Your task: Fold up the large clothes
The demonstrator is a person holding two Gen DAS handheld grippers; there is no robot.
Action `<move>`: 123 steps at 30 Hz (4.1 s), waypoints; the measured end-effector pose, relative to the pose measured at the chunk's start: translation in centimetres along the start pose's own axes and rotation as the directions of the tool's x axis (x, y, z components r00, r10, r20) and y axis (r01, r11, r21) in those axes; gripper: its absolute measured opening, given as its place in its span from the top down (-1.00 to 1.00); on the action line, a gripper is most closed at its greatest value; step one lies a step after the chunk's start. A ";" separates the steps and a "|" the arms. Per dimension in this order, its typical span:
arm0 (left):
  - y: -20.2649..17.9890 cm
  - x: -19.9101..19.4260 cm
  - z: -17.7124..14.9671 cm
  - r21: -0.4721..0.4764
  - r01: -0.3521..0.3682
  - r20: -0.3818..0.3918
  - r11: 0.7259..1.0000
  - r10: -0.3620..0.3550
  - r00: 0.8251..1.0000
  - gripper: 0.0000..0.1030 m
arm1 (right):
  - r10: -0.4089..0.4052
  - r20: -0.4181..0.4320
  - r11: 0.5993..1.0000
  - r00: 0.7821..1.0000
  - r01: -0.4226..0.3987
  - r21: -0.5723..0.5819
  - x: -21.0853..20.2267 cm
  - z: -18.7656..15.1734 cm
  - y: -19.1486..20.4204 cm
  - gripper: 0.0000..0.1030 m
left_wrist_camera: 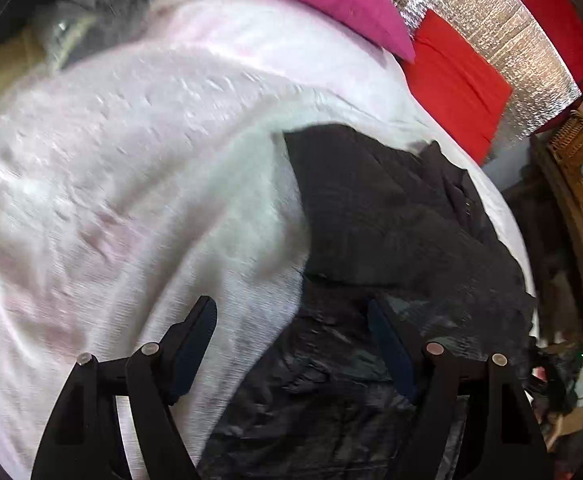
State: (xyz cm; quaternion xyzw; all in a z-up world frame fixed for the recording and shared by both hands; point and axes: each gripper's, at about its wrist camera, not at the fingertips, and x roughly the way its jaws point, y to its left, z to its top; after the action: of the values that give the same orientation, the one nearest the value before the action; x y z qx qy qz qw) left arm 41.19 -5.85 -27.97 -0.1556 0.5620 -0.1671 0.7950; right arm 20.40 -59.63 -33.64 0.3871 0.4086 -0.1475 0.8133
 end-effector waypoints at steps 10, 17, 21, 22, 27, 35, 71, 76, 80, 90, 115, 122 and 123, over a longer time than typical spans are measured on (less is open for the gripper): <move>-3.1 0.9 -1.1 0.068 0.016 0.020 0.998 -0.018 1.000 0.25 | -0.060 0.068 0.995 0.996 0.065 -0.080 -0.6 -0.1 2.5 0.20; -3.4 0.0 -0.5 0.071 0.001 0.068 0.997 -0.006 0.998 0.36 | -0.040 0.139 0.991 0.990 0.056 -0.118 -2.6 -0.3 3.8 0.26; -3.4 2.1 -0.5 0.082 -0.076 0.007 0.994 0.076 0.997 -0.05 | -0.093 0.059 0.991 0.994 0.098 -0.090 -0.5 -0.3 2.4 0.25; -3.5 2.0 -0.4 0.082 -0.085 0.010 0.993 0.085 0.996 -0.17 | -0.079 0.056 0.993 0.995 0.083 -0.082 -0.7 -0.2 2.3 0.19; -3.4 0.8 0.2 0.056 -0.106 0.024 0.993 0.104 0.994 -0.45 | -0.077 0.068 0.993 0.995 0.082 -0.080 -2.0 -0.1 2.7 -0.45; -1.4 0.1 -0.7 0.025 0.037 -0.067 0.999 -0.035 0.997 -0.45 | -0.062 -0.067 0.995 0.996 0.056 -0.085 -0.5 -0.8 2.0 -0.48; -10.8 -1.7 -6.0 0.353 -0.013 0.050 0.936 -0.005 0.999 -0.40 | 0.223 -0.136 0.965 0.965 -0.199 0.173 -0.7 -7.6 4.8 -0.38; -10.4 0.8 -5.4 0.340 -0.025 -0.011 0.940 0.030 0.999 -0.40 | 0.218 -0.053 0.952 0.975 -0.201 0.230 0.3 -7.0 4.7 -0.31; -11.3 1.0 -5.5 0.369 -0.041 0.003 0.929 0.043 0.999 -0.40 | 0.139 -0.008 0.978 0.990 -0.136 0.160 -0.1 -6.8 5.1 0.48; -10.3 0.9 -6.4 0.410 -0.113 0.020 0.905 0.115 0.993 -0.40 | 0.022 0.017 0.999 1.000 -0.022 0.042 -2.0 -7.7 6.0 0.64; -7.9 -1.2 -4.0 0.288 -0.182 0.103 0.940 0.158 0.982 -0.40 | -0.009 0.028 0.997 1.000 0.011 -0.075 -4.2 -3.9 6.2 0.32; -9.5 -0.2 -5.3 0.394 -0.283 0.125 0.874 0.254 0.959 -0.40 | -0.014 0.011 0.996 1.000 0.015 -0.093 -4.0 -3.3 6.1 0.32; -9.5 -0.6 -5.1 0.382 -0.265 0.127 0.885 0.234 0.964 -0.40 | 0.010 0.033 0.996 0.999 -0.007 -0.091 -4.4 -3.0 6.3 0.28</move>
State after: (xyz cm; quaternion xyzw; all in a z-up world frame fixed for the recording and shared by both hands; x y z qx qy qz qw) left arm 35.31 -14.36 -24.98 0.0753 0.5007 -0.1674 0.8459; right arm 19.47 -53.58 -28.10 0.3491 0.3997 -0.1317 0.8373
